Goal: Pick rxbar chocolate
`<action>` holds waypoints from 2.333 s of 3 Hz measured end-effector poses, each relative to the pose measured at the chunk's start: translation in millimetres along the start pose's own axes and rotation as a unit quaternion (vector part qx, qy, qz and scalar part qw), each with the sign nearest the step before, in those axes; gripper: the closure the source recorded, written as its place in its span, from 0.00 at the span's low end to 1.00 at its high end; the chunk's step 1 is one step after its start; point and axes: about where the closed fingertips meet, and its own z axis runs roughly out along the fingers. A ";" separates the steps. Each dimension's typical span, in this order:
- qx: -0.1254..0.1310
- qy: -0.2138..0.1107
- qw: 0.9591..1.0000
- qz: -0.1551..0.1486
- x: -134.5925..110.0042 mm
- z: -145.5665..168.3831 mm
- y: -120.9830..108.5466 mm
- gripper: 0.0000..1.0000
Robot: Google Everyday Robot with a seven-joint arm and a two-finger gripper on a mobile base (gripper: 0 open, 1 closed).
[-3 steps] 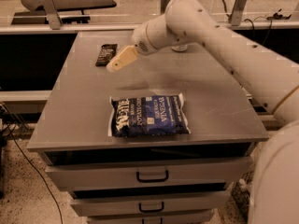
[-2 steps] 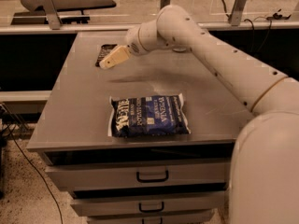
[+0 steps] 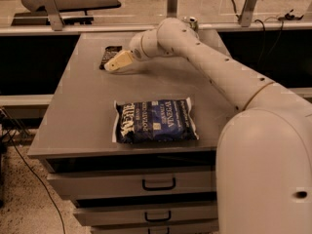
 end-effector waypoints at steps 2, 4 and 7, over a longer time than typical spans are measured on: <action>0.005 0.003 0.999 0.034 19.4 15.8 -6.6 0.16; 0.005 -0.001 0.999 0.042 20.4 14.9 -7.0 0.63; 0.005 -0.002 0.999 0.042 13.9 11.8 -8.4 1.00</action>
Offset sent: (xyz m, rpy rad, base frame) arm 0.0170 -0.0076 -0.0286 0.0601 0.0675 -0.0635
